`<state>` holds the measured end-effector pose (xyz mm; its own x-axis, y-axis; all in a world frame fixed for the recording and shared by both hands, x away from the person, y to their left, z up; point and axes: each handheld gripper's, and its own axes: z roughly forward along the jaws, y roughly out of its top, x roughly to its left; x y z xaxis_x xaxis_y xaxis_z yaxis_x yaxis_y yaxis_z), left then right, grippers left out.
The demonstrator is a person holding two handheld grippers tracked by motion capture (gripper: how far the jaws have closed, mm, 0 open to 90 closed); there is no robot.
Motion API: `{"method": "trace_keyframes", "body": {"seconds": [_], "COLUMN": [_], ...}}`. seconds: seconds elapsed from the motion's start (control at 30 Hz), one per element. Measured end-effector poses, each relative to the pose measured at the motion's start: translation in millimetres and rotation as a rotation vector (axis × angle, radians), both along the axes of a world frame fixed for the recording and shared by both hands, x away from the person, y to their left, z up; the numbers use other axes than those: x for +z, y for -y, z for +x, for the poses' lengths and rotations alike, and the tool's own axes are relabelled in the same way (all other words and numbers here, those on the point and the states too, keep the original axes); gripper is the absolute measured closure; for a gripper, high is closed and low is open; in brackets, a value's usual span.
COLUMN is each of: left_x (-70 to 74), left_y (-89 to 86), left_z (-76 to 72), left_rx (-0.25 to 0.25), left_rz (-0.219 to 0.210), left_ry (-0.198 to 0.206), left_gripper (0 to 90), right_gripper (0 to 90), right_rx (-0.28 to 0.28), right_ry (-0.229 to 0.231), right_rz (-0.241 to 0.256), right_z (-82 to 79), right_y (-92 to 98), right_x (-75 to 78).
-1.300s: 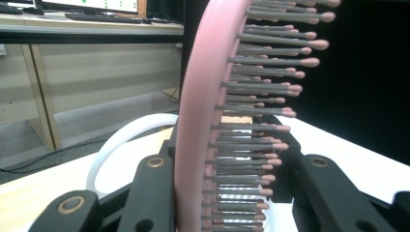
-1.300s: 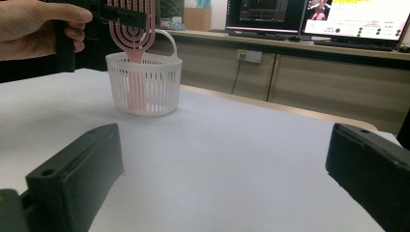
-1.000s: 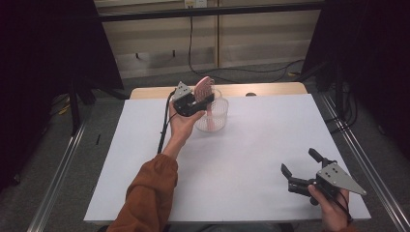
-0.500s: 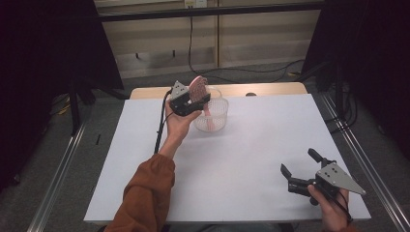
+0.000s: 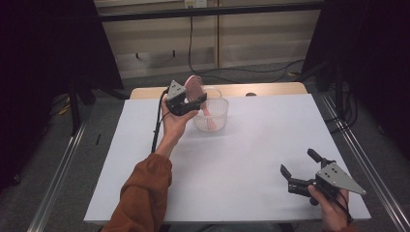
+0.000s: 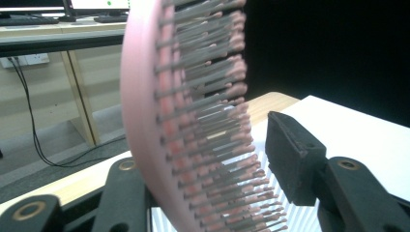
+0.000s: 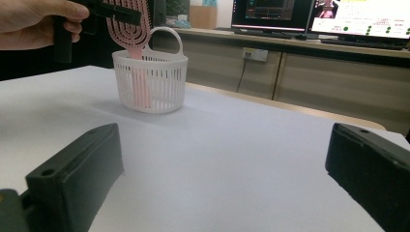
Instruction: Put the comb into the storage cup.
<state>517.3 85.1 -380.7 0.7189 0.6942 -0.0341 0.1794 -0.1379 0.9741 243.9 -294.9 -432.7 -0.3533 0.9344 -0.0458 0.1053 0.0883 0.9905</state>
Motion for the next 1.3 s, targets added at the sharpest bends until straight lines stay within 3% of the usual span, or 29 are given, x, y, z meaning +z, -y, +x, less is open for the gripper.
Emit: {"method": "trace_keyframes", "body": {"seconds": [0.3,0.87,1.17,1.3], "left_x": [-6.5,-10.9,-13.7,-16.6], "left_y": [-10.1,-15.7,-21.9,-19.8], "left_z": [1.6,6.1,8.8,9.1], "left_rx": [0.037,0.025,0.051,0.059], "left_rz": [-0.003,0.017,0.022,0.023], "left_ry": [-0.003,-0.010,-0.030,-0.047], "left_gripper": [45.5,47.6,41.5,31.5], "right_gripper": [0.0,0.0,0.0,0.0], "right_rx": [0.001,-0.003,-0.003,-0.001], "right_ry": [-0.006,-0.003,-0.010,-0.009], "right_rz": [-0.010,-0.009,-0.015,-0.014], "right_z": [0.6,0.8,1.5,1.3], "right_y": [-0.6,0.4,0.2,0.2], "right_x": [-0.6,-0.9,-1.5,-1.6]}}
